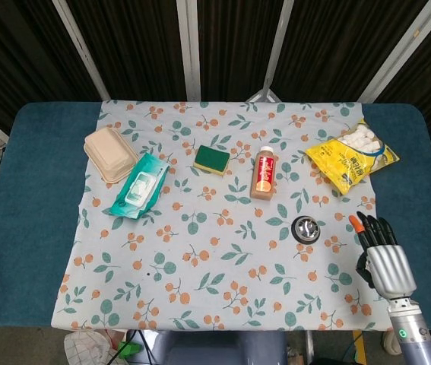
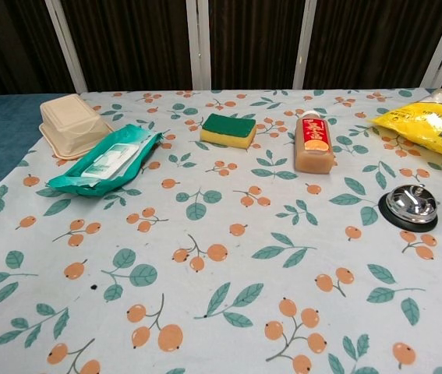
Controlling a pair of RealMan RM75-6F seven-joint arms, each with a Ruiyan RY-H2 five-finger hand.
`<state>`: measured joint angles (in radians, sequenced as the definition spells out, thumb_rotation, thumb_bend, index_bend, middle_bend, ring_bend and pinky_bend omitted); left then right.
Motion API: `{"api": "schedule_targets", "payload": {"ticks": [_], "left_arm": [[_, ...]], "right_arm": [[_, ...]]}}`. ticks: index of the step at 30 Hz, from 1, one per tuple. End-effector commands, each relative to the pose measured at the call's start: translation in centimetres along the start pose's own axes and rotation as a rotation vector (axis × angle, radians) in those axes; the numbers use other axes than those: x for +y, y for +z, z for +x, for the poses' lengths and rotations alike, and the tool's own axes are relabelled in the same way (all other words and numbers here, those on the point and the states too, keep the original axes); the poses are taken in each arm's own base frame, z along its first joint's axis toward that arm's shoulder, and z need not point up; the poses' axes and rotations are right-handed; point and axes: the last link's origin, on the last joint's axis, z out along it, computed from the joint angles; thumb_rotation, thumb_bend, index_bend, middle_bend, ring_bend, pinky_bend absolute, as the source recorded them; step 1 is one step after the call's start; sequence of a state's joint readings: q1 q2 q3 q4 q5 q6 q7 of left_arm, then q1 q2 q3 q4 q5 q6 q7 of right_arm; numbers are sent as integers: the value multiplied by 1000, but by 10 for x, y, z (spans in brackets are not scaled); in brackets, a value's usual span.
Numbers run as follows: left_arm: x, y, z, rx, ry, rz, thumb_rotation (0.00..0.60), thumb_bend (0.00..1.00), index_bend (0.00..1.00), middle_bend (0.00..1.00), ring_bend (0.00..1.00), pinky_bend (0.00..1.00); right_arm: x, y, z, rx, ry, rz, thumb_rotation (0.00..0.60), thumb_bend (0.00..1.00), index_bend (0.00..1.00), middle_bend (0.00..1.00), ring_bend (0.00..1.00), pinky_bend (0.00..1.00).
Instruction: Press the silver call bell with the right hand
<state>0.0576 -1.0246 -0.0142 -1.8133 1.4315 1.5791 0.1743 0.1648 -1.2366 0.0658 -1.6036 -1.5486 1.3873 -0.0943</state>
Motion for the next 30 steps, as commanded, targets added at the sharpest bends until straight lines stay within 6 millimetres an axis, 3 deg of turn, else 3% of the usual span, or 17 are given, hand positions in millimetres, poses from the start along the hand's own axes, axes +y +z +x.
{"api": "schedule_targets", "payload": {"ticks": [1,7,13,30], "left_arm": [[0,1,-1,-4,2,2,600,467,35,0,0,73],[-2,3,0,0,2,11,600,467,35,0,0,73],[-4,4,1,6,0,26,600,467,35,0,0,73],[-4,6,-1,3,14,43,600,467,35,0,0,73]], "right_arm": [[-11,28,-7,-30,4,21,600,1000,36,0,0,0],[-22,66,-23,-75,23,26,600,1000,37,0,0,0],[-32,87,-43,-119,26,30,600,1000,37,0,0,0],[-45,102,-103,-235,46,39,600,1000,46,0,0,0]]}}
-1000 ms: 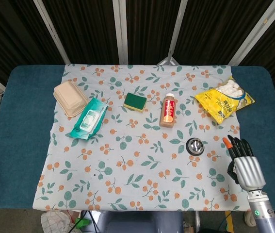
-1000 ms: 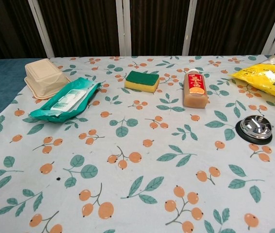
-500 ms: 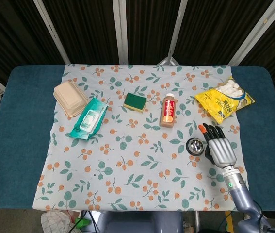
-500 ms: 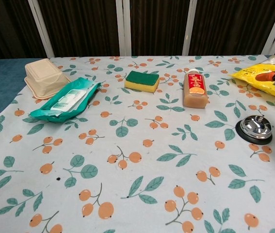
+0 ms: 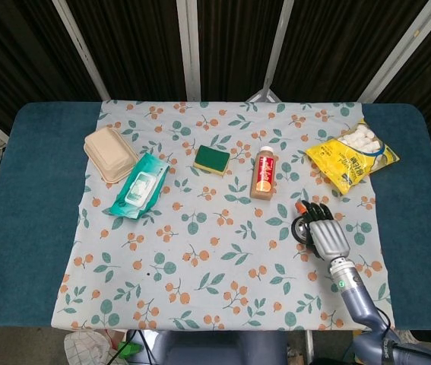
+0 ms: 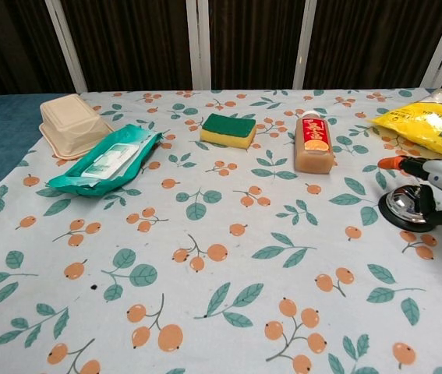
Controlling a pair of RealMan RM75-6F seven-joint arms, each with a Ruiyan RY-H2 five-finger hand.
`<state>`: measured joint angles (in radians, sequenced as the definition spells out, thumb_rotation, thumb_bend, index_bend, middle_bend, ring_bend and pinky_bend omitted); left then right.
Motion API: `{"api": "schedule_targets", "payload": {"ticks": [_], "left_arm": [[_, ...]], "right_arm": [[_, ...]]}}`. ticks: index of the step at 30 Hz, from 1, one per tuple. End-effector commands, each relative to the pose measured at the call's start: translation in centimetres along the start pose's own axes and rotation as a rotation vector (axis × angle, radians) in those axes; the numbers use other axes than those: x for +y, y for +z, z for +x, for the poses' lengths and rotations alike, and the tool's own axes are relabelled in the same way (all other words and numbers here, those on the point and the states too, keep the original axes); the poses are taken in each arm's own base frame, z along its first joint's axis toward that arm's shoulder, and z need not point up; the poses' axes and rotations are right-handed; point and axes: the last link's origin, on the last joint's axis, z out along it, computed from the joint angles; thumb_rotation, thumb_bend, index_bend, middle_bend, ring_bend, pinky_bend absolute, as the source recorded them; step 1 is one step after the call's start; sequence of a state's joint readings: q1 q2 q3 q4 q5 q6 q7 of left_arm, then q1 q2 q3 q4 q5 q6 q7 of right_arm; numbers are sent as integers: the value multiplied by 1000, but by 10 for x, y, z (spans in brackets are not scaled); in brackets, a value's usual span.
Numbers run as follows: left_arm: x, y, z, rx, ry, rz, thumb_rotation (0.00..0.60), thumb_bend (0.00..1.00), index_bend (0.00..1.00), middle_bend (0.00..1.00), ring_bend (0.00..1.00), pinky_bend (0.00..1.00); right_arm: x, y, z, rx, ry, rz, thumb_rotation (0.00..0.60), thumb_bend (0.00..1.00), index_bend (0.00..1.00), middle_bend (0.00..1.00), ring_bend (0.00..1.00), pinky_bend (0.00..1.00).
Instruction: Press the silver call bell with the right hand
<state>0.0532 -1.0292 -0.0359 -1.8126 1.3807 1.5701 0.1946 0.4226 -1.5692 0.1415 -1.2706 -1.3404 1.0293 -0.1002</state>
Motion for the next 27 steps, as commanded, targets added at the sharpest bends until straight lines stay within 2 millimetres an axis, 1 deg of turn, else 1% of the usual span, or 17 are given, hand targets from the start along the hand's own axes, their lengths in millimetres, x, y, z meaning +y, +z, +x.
{"api": "schedule_targets", "payload": {"ticks": [1,6,10,13,14,19,20,23,24,27], "left_arm": [[1,0,-1,-3,3,-1,600,467,35,0,0,73],[0,0,-1,-2,7,4,600,467,36,0,0,73],[-2,1,0,2,5,12,600,467,35,0,0,73],[-2,2,1,5,0,12,600,467,35,0,0,73],[-2,2,1,3,0,10,600,467,35,0,0,73],[0,1,-1,-6,2,-2,600,467,36,0,0,73],[0,1,-1,-6,0,-3,600,467,36,0,0,73],[0,0,0,-3,-3,-1,600,467,35,0,0,73],[0,0,1,-2,-5,-1,600,467,35,0,0,73],[-1,-1,1,-1,-7,-2,600,467,36,0,0,73]], "right_arm": [[-6,7,-11,-23,10,12,600,1000,47,0,0,0],[-12,16,-21,-36,14,25,600,1000,50,0,0,0],[-14,19,-29,-47,17,27,600,1000,50,0,0,0],[-16,19,-26,-35,16,44,600,1000,50,0,0,0],[-16,19,-22,-18,16,50,600,1000,50,0,0,0],[-23,15,20,122,11,90,600,1000,51,0,0,0],[-26,10,33,159,6,99,600,1000,51,0,0,0],[-29,-5,57,221,-7,113,600,1000,51,0,0,0],[-31,-14,67,239,-13,118,600,1000,51,0,0,0],[-31,-38,81,245,-25,117,600,1000,50,0,0,0]]}}
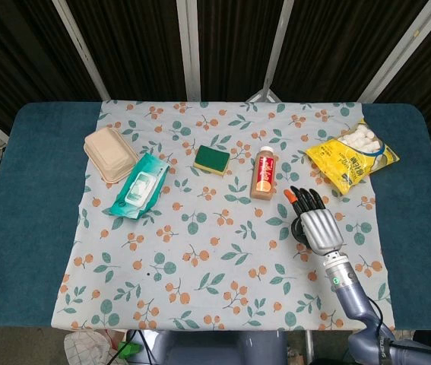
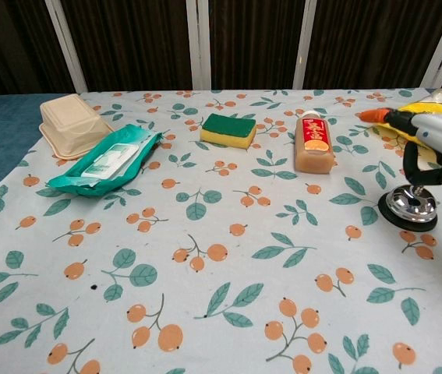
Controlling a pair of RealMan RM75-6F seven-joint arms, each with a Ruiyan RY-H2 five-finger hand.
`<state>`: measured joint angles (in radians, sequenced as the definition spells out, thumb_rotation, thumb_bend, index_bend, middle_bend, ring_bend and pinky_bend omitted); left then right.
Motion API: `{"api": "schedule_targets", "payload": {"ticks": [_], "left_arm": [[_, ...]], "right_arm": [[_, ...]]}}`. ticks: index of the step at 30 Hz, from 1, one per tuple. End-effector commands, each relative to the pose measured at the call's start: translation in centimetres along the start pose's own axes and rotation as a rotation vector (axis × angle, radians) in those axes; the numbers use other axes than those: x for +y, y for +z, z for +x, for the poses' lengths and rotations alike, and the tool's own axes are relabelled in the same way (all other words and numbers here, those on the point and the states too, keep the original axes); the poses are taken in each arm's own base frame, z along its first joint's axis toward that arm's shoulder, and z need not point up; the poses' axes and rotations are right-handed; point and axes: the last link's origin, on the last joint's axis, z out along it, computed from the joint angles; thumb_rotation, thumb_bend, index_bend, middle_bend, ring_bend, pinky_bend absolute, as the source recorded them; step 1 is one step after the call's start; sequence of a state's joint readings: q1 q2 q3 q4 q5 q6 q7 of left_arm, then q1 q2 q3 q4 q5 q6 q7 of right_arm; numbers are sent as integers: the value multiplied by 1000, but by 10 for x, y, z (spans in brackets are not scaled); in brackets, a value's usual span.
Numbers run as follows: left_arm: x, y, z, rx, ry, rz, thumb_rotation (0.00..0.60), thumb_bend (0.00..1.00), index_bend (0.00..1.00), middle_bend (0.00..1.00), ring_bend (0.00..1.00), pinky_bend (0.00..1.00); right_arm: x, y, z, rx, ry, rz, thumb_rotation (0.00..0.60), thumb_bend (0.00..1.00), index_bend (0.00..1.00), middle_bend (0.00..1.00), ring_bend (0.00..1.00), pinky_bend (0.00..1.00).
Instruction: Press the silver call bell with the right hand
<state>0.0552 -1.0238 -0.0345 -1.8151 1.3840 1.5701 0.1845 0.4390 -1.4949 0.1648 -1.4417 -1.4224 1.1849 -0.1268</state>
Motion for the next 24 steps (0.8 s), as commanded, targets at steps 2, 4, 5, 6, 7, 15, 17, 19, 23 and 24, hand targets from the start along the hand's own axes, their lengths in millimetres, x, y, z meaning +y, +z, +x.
{"api": "schedule_targets", "payload": {"ticks": [2,4,5,6,7,15,17,19,23,24], "left_arm": [[0,-1,0,-3,-2,-3,600,467,35,0,0,73],[1,-1,0,-4,-3,-6,600,467,35,0,0,73],[1,-1,0,-5,-1,-8,600,467,35,0,0,73],[1,-2,0,-7,-2,-9,600,467,35,0,0,73],[1,-1,0,-7,-3,-9,600,467,35,0,0,73],[2,-2,0,-5,-7,-20,600,467,27,0,0,73],[2,-2,0,-5,-5,-24,600,467,25,0,0,73],[3,-2,-1,-6,-3,-29,600,467,24,0,0,73],[4,-2,-1,-8,-1,-40,600,467,24,0,0,73],[4,-2,-2,-11,0,-42,600,467,24,0,0,73]], "right_arm": [[-2,-45,51,65,-59,-10,600,1000,50,0,0,0],[-1,-62,60,74,-68,-24,600,1000,50,0,0,0],[1,-72,64,80,-76,-35,600,1000,50,0,0,0],[4,-86,69,89,-81,-51,600,1000,51,0,0,0],[7,-95,72,96,-83,-66,600,1000,51,0,0,0],[39,-160,74,106,-116,-187,600,985,51,0,0,0],[49,-167,71,102,-119,-214,600,978,51,0,0,0],[55,-169,72,95,-138,-222,600,978,50,0,0,0],[64,-167,73,121,-162,-237,600,978,50,0,0,0],[65,-167,73,122,-154,-244,600,978,51,0,0,0]]}}
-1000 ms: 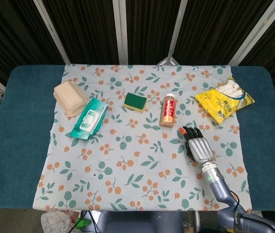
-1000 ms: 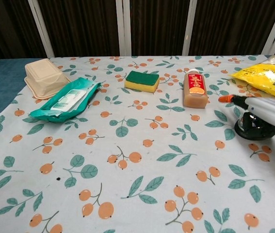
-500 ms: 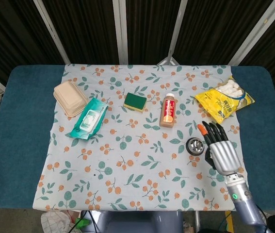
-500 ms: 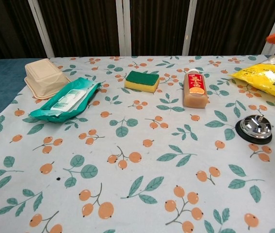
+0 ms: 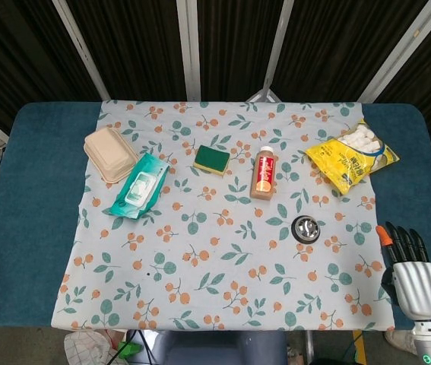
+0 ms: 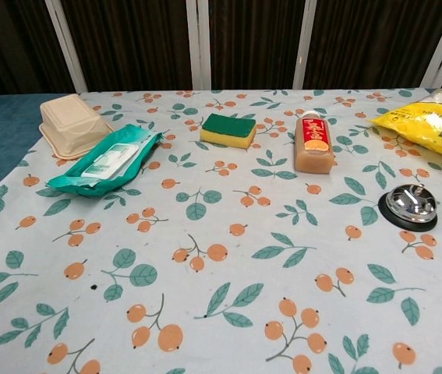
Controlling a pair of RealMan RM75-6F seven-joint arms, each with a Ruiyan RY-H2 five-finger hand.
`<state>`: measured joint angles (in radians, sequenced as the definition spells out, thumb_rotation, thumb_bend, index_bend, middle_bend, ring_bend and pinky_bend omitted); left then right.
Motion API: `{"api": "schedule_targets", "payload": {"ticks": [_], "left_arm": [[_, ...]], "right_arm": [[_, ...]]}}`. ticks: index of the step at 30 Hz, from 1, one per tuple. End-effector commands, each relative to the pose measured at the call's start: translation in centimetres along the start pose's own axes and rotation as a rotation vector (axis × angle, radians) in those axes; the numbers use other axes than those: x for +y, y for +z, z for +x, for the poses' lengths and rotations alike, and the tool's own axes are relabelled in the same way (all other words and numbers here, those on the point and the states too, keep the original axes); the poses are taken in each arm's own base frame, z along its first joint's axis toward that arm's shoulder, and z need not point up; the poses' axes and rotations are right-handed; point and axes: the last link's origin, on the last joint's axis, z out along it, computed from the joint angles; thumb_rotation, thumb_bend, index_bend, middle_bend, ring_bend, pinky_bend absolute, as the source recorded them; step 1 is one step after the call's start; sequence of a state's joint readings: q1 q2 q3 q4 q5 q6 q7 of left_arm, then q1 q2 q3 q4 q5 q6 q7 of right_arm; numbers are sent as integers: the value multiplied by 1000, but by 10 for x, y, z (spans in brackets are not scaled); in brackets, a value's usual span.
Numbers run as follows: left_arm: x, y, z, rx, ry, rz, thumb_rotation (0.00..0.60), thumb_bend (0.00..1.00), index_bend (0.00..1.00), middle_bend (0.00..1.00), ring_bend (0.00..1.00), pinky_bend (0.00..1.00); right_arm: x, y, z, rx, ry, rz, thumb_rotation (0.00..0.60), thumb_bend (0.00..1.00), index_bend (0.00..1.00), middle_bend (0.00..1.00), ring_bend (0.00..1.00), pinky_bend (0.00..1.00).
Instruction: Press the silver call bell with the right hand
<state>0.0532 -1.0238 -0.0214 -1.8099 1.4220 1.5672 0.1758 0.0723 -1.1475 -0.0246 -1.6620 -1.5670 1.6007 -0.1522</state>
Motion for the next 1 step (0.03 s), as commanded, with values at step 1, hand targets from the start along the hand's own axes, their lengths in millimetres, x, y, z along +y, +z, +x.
{"api": "schedule_targets", "payload": {"ticks": [1], "left_arm": [[0,1,-1,-6,2,-3,600,467,24,0,0,73]], "right_arm": [[5,1,-1,5,12,-19,600,978,51,0,0,0]]}}
